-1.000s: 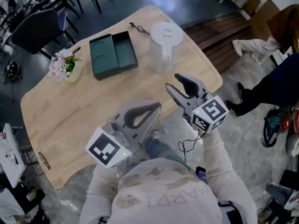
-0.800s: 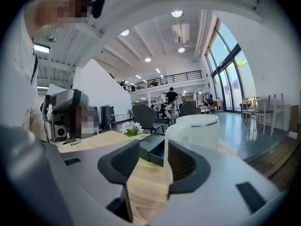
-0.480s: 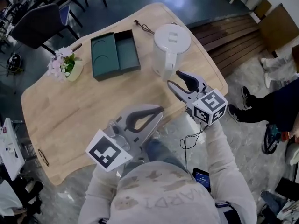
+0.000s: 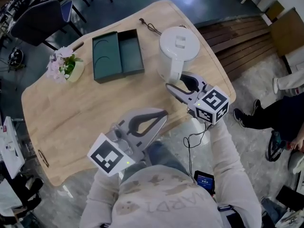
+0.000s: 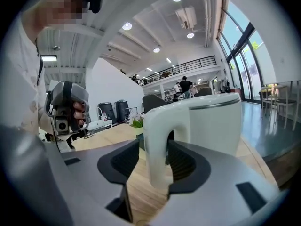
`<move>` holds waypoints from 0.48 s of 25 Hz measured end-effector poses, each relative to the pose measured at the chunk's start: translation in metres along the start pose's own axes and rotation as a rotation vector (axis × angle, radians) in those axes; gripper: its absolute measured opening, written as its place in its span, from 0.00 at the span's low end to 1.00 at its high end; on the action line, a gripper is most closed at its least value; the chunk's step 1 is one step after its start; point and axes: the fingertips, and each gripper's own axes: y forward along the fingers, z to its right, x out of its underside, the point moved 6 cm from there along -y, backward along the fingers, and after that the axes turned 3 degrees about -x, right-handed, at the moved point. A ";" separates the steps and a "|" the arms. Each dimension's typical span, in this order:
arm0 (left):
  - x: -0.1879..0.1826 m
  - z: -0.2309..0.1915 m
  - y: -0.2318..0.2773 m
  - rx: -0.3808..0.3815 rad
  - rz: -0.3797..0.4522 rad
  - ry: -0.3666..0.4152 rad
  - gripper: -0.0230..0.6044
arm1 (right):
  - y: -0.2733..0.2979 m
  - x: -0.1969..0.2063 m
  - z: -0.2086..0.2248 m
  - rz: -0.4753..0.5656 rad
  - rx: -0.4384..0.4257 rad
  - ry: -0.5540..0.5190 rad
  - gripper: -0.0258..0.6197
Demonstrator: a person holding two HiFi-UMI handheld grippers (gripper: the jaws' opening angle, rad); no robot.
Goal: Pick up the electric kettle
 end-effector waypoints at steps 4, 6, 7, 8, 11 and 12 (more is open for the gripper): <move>0.003 -0.009 0.004 -0.003 -0.001 -0.007 0.06 | 0.012 0.001 0.003 -0.013 -0.043 -0.008 0.31; 0.003 -0.011 0.005 -0.003 -0.004 -0.010 0.06 | 0.016 0.002 0.003 -0.017 -0.063 -0.006 0.31; 0.004 -0.012 0.006 -0.003 -0.006 -0.011 0.06 | 0.018 0.002 0.002 -0.019 -0.071 -0.006 0.31; 0.004 -0.013 0.006 -0.002 -0.009 -0.012 0.06 | 0.020 0.003 0.002 -0.021 -0.079 -0.006 0.31; 0.006 -0.015 0.010 -0.002 -0.013 -0.017 0.06 | 0.025 0.005 0.002 -0.022 -0.100 -0.003 0.31; 0.006 -0.016 0.010 -0.002 -0.012 -0.018 0.06 | 0.026 0.006 0.002 -0.023 -0.105 -0.002 0.31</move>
